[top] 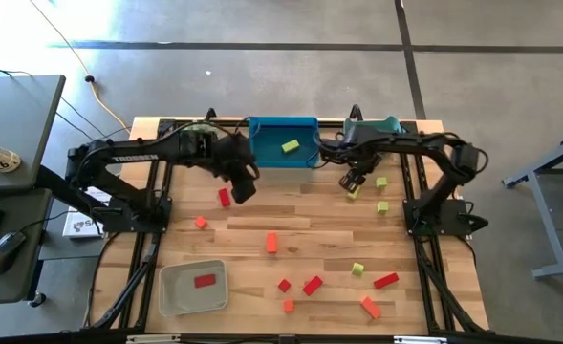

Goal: Sort & place blocks by color
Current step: Put the green block into the blue bin

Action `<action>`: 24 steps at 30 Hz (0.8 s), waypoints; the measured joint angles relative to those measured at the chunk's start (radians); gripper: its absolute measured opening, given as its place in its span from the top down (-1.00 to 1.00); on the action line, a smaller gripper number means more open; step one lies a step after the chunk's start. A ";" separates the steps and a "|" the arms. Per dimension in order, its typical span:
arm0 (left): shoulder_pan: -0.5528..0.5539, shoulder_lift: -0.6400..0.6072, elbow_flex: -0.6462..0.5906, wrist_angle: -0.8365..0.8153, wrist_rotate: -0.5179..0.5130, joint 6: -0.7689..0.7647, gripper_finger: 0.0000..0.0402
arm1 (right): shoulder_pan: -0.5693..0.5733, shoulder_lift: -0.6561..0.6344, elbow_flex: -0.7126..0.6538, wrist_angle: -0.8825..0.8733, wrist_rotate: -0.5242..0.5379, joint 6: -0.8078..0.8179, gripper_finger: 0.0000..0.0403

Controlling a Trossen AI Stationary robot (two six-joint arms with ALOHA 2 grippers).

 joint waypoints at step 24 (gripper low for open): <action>0.040 0.000 0.000 0.015 0.002 0.185 0.39 | 0.087 -0.517 -0.463 0.229 -0.206 0.628 0.08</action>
